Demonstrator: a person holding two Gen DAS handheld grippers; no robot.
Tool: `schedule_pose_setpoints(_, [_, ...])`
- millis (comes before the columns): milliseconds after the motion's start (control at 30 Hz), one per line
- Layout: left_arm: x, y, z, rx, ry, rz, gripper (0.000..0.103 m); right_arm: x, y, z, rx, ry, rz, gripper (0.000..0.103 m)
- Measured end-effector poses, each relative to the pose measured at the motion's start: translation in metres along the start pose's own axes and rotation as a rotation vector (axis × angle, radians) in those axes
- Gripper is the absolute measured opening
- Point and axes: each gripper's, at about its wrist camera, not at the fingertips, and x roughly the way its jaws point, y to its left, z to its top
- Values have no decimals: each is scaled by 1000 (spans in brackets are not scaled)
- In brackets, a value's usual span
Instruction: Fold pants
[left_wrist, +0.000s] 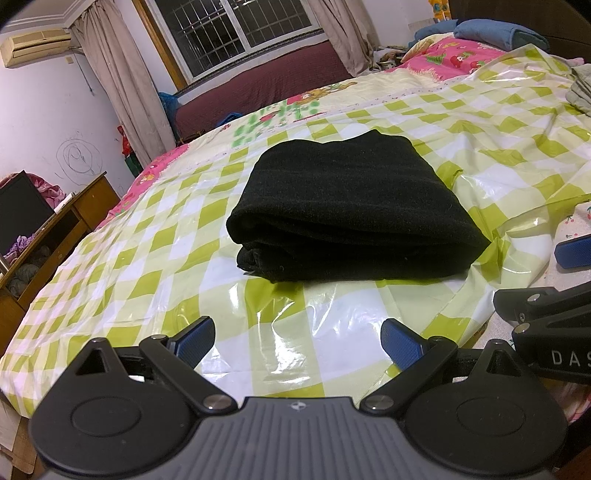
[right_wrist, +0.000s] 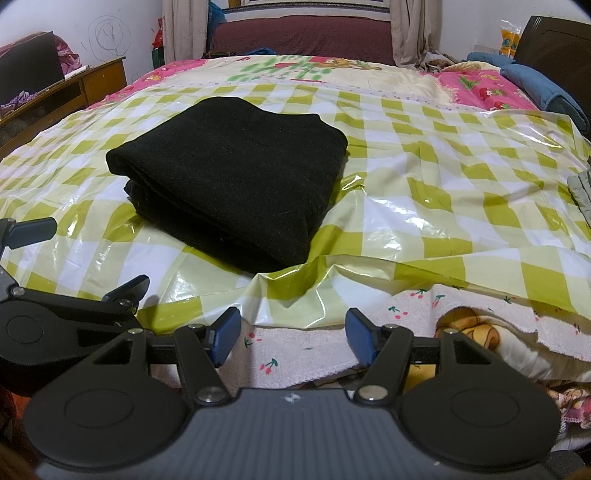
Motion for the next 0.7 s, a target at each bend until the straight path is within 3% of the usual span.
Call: schedule_pose_setpoints(700, [0, 0, 0, 3, -4, 3, 103, 0, 0, 0, 0, 0, 0, 64])
